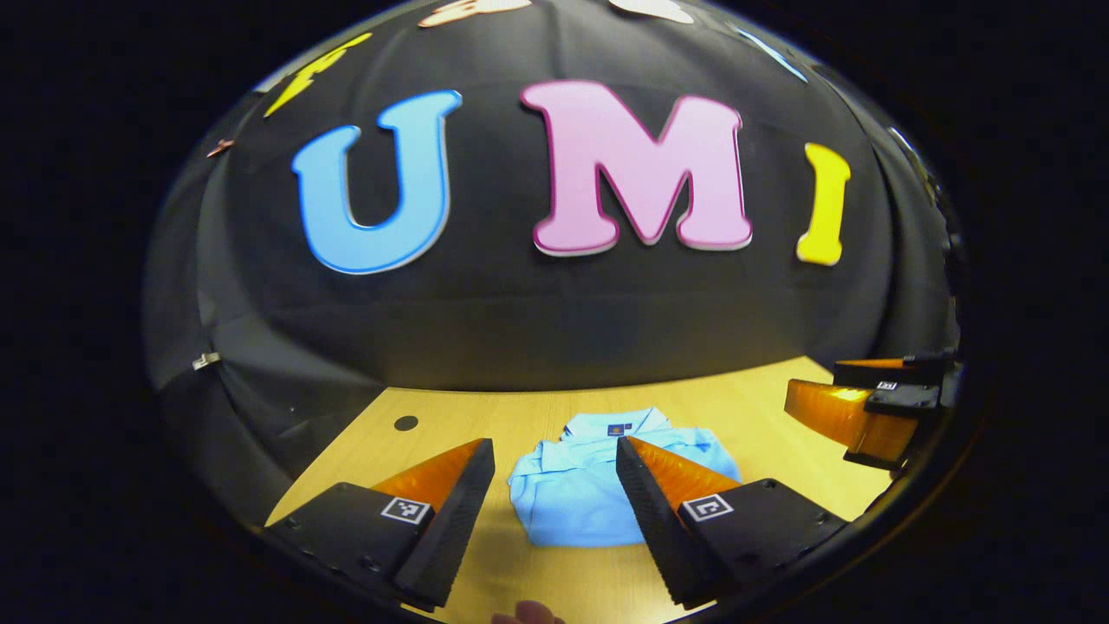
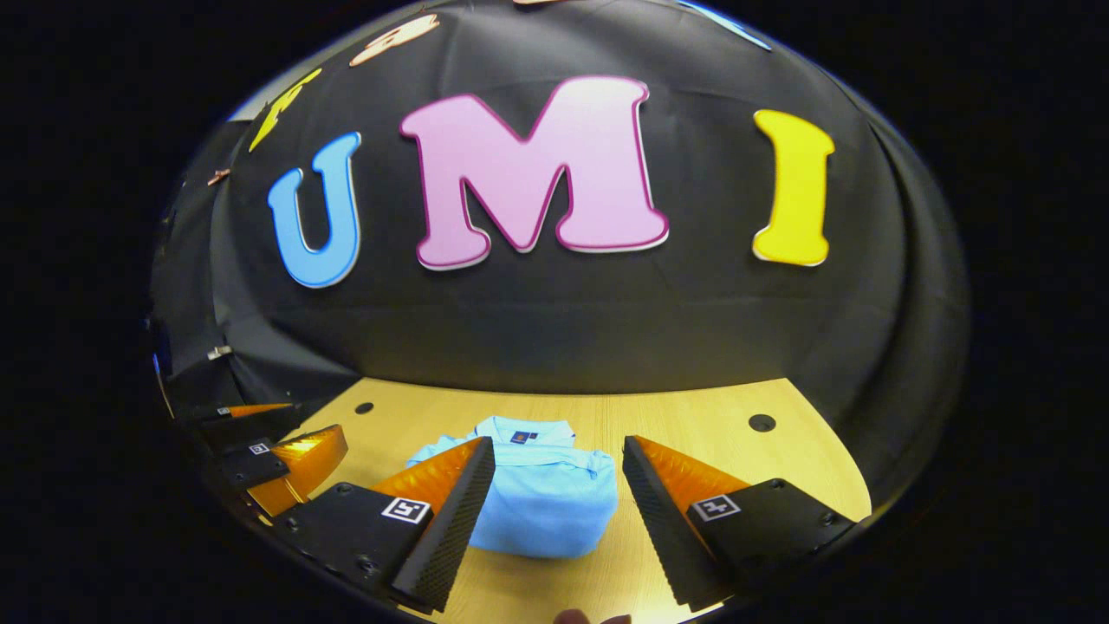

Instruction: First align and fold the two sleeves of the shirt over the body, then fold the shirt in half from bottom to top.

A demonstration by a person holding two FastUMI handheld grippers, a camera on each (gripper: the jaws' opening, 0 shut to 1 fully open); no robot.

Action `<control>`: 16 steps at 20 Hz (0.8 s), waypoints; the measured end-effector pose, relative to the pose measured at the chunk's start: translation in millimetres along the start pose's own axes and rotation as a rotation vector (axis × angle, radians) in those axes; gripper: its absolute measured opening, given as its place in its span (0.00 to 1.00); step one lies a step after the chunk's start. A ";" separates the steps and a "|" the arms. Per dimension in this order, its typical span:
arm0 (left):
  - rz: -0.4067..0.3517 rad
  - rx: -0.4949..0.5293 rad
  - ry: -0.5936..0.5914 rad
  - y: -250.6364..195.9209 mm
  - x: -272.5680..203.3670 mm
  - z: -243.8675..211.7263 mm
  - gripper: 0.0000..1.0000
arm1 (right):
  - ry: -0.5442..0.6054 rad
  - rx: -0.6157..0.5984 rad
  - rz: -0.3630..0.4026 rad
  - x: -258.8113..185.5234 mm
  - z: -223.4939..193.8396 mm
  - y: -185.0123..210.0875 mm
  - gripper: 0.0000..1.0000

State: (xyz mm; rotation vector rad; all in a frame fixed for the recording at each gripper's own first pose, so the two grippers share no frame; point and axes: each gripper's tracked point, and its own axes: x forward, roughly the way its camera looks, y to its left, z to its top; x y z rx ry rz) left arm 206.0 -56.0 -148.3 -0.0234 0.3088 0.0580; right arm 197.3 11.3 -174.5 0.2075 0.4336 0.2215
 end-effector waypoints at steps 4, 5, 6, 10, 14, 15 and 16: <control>0.018 -0.052 -0.046 20.4 -76.0 10.4 0.90 | -0.047 0.011 -0.013 -76.3 19.3 11.5 0.94; 0.018 -0.068 -0.049 23.5 -94.2 10.3 0.90 | -0.066 0.016 -0.016 -93.9 26.3 15.6 0.94; 0.012 -0.087 -0.053 26.6 -111.4 10.0 0.90 | -0.080 0.023 -0.022 -112.1 30.5 19.4 0.94; -0.025 -0.099 -0.074 40.6 -181.2 4.3 0.90 | -0.133 -0.019 -0.038 -181.3 37.1 42.7 0.96; -0.063 -0.070 -0.101 53.0 -218.4 2.6 0.93 | -0.161 -0.016 -0.061 -233.1 27.8 69.4 0.96; -0.072 -0.070 -0.105 54.4 -224.3 1.5 0.93 | -0.157 -0.026 -0.071 -241.1 25.0 74.2 0.96; -0.086 -0.074 -0.109 54.0 -230.0 1.9 0.93 | -0.158 -0.028 -0.074 -248.3 24.1 78.7 0.96</control>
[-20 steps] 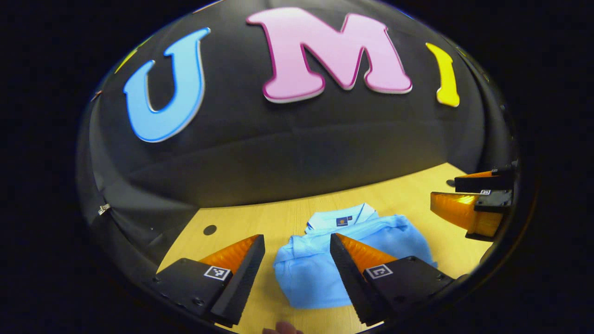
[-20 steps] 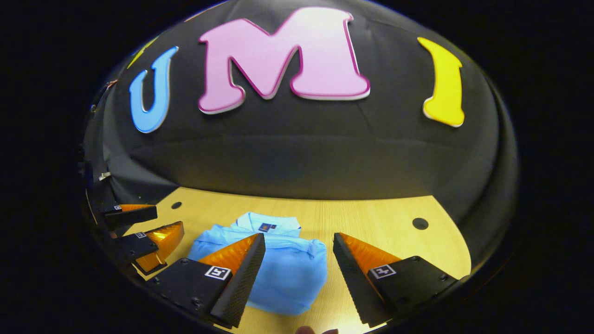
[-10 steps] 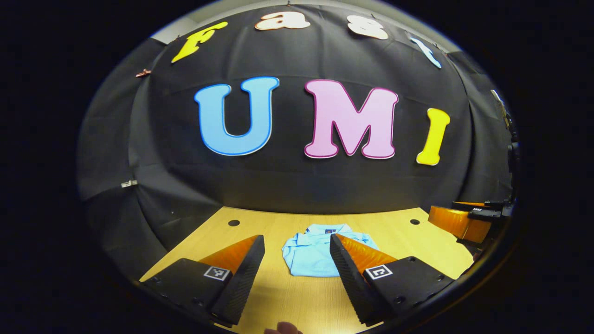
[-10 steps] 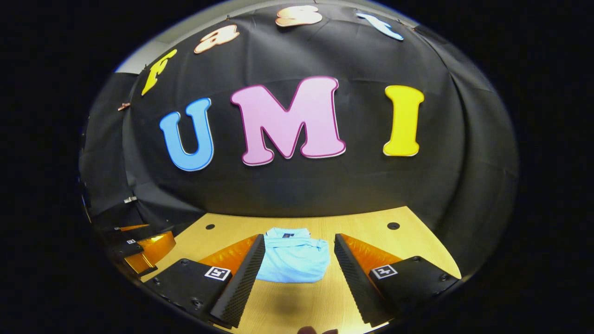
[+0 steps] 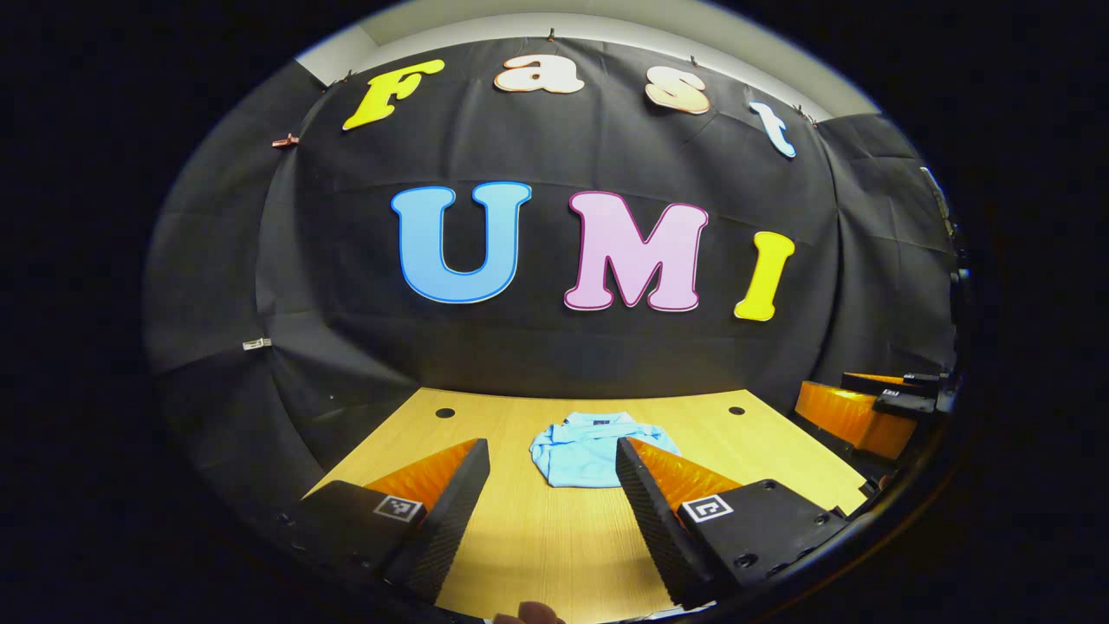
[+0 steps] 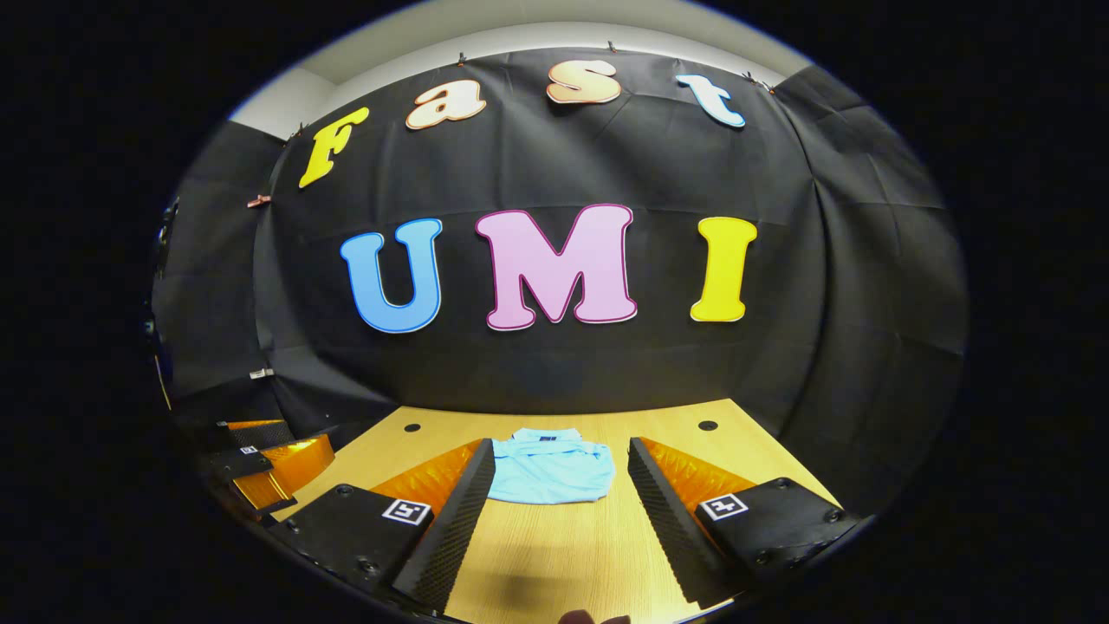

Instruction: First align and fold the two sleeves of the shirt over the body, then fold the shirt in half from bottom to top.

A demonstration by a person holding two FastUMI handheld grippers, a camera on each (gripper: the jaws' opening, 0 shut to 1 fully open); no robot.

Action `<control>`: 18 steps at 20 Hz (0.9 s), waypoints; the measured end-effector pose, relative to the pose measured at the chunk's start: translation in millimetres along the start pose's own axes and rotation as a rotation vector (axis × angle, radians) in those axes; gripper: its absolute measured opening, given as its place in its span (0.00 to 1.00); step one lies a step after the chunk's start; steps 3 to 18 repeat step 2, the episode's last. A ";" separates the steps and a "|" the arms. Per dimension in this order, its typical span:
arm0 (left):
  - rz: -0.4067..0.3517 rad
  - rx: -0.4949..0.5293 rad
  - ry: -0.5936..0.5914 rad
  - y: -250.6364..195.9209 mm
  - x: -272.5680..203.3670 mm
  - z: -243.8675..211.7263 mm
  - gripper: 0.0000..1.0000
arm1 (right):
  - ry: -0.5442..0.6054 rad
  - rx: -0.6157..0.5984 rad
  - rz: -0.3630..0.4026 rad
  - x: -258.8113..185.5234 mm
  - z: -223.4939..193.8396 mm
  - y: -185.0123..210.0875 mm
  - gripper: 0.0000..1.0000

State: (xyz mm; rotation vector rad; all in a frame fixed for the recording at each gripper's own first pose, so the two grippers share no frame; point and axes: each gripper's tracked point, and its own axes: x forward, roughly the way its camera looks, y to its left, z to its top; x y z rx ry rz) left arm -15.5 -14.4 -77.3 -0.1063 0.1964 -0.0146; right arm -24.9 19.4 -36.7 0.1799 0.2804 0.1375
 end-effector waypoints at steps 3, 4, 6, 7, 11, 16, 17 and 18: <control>-0.018 0.007 -0.006 0.0 -9.2 1.4 0.93 | -0.009 0.008 -0.009 -12.9 3.1 6.6 0.96; -0.018 0.007 -0.006 0.0 -9.2 1.4 0.93 | -0.009 0.008 -0.009 -12.9 3.1 6.6 0.96; -0.018 0.007 -0.006 0.0 -9.2 1.4 0.93 | -0.009 0.008 -0.009 -12.9 3.1 6.6 0.96; -0.018 0.007 -0.006 0.0 -9.2 1.4 0.93 | -0.009 0.008 -0.009 -12.9 3.1 6.6 0.96; -0.018 0.007 -0.006 0.0 -9.2 1.4 0.93 | -0.009 0.008 -0.009 -12.9 3.1 6.6 0.96; -0.018 0.007 -0.006 0.0 -9.2 1.4 0.93 | -0.009 0.008 -0.009 -12.9 3.1 6.6 0.96; -0.018 0.007 -0.006 0.0 -9.2 1.4 0.93 | -0.009 0.008 -0.009 -12.9 3.1 6.6 0.96; -0.018 0.007 -0.006 0.0 -9.2 1.4 0.93 | -0.009 0.008 -0.009 -12.9 3.1 6.6 0.96</control>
